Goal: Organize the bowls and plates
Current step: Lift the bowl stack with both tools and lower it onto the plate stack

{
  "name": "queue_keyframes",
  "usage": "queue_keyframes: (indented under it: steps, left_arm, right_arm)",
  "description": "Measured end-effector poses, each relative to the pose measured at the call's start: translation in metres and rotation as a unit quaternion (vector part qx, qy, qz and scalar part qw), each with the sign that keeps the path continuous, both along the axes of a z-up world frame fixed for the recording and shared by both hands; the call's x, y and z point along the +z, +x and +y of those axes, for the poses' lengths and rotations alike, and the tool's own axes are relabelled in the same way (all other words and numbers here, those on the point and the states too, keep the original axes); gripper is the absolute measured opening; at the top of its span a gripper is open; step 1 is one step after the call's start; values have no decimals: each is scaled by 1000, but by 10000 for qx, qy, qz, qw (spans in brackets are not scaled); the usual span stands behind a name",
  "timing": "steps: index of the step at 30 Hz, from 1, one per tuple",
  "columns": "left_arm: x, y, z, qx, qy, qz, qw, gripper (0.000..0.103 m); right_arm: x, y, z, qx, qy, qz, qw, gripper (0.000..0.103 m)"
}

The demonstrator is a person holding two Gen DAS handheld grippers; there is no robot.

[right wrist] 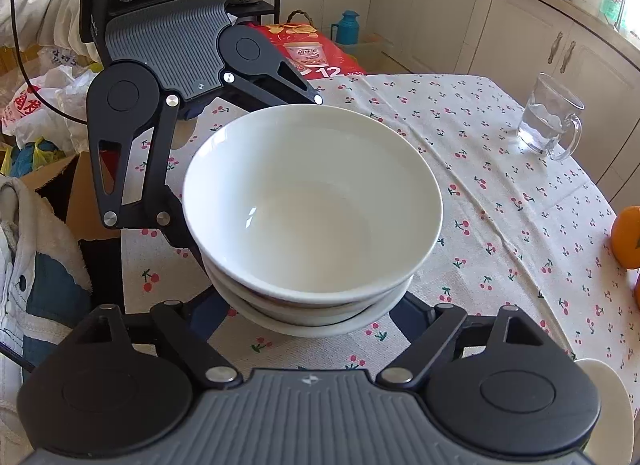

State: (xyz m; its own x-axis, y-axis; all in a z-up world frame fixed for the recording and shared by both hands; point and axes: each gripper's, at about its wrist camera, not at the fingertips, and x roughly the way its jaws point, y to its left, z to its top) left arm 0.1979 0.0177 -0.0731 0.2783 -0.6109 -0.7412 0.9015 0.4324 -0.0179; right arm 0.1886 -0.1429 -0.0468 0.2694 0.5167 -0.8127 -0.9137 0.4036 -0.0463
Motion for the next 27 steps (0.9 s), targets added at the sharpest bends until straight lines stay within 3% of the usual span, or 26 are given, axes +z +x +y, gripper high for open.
queue_keyframes:
  steps: [17, 27]
  left_arm:
    - [5, -5, -5, 44, 72, 86, 9999, 82]
    - [29, -23, -33, 62, 99, -82, 9999, 82]
  right_arm:
    - [1, 5, -3, 21, 91, 218, 9997, 89]
    - [21, -12, -26, 42, 230, 101, 9997, 89]
